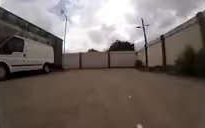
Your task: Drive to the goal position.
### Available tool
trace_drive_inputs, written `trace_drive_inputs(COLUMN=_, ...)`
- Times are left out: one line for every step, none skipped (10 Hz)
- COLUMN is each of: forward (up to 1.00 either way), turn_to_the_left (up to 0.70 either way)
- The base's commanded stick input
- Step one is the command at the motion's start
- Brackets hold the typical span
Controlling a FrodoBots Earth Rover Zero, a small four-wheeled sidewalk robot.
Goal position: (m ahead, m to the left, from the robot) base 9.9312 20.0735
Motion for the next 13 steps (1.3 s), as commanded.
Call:
trace_drive_inputs(forward=0.00, turn_to_the_left=0.00)
trace_drive_inputs(forward=0.00, turn_to_the_left=0.00)
trace_drive_inputs(forward=0.00, turn_to_the_left=0.00)
trace_drive_inputs(forward=0.00, turn_to_the_left=0.00)
trace_drive_inputs(forward=0.00, turn_to_the_left=0.00)
trace_drive_inputs(forward=0.00, turn_to_the_left=0.00)
trace_drive_inputs(forward=0.00, turn_to_the_left=0.00)
trace_drive_inputs(forward=0.16, turn_to_the_left=0.00)
trace_drive_inputs(forward=0.30, turn_to_the_left=0.00)
trace_drive_inputs(forward=0.30, turn_to_the_left=0.00)
trace_drive_inputs(forward=0.30, turn_to_the_left=0.00)
trace_drive_inputs(forward=0.30, turn_to_the_left=0.00)
trace_drive_inputs(forward=0.30, turn_to_the_left=0.00)
